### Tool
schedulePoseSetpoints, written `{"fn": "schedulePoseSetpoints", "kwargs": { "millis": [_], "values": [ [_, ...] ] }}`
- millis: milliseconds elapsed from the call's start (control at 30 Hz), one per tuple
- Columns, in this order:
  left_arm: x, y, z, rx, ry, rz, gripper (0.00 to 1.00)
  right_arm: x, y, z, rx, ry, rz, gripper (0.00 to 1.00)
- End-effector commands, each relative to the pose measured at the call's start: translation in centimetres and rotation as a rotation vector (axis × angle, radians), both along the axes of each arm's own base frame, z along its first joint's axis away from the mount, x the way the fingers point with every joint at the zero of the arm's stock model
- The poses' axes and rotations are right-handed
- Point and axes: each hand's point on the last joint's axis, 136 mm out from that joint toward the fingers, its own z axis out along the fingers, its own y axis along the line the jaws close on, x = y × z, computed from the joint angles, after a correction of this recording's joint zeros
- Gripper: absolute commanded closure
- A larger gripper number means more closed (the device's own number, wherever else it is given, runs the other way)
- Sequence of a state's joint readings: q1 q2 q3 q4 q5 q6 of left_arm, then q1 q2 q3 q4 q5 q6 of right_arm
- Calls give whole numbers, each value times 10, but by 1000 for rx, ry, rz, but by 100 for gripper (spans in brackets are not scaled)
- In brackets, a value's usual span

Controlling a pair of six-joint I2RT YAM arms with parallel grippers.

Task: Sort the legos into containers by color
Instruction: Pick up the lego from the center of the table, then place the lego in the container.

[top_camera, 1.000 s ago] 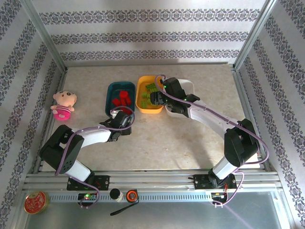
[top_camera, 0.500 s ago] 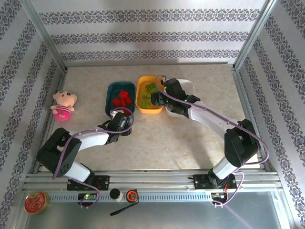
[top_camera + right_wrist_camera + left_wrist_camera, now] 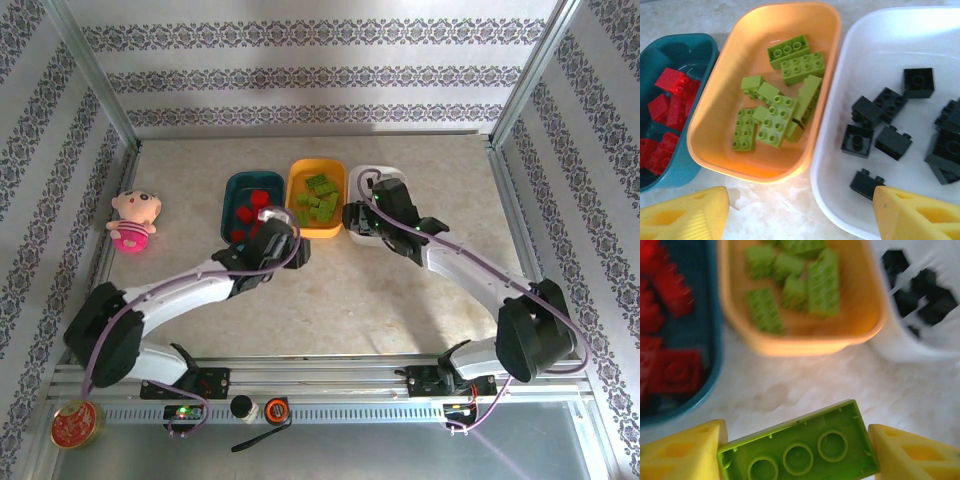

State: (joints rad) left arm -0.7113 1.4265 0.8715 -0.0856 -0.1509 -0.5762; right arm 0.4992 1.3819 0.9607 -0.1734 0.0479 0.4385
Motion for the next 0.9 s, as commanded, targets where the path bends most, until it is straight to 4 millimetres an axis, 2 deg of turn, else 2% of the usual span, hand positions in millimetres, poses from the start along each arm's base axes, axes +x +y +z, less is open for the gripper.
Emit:
{"fn": "schedulePoseSetpoints", "kwargs": {
  "millis": [0,67,200,333,433,500,533,667,800,867],
  "values": [
    [43,-18,19,-39,-43,-14,34,-5,-12,9,18,-32,-42,24],
    [71,-22,24,-42,-61,4,34,-9,-17,10,16,-33,-51,24],
    [116,-26,23,-35,-66,29,34,-18,-24,9,13,-33,-58,23],
    [144,-28,15,-12,-52,45,33,-24,-31,8,12,-33,-72,23],
    [159,-30,14,0,-54,50,16,-26,-34,9,17,-38,-79,22],
    [164,-30,19,-6,-61,54,3,-27,-36,9,16,-39,-87,20],
    [166,-31,24,-14,-69,52,0,-27,-37,10,14,-42,-92,19],
    [162,-30,56,-55,-121,44,0,-28,-43,14,11,-59,-110,16],
    [142,-18,91,-110,-191,52,0,-29,-51,24,6,-106,-136,11],
    [129,-10,100,-120,-210,58,0,-29,-55,28,4,-126,-153,9]
  ]
}}
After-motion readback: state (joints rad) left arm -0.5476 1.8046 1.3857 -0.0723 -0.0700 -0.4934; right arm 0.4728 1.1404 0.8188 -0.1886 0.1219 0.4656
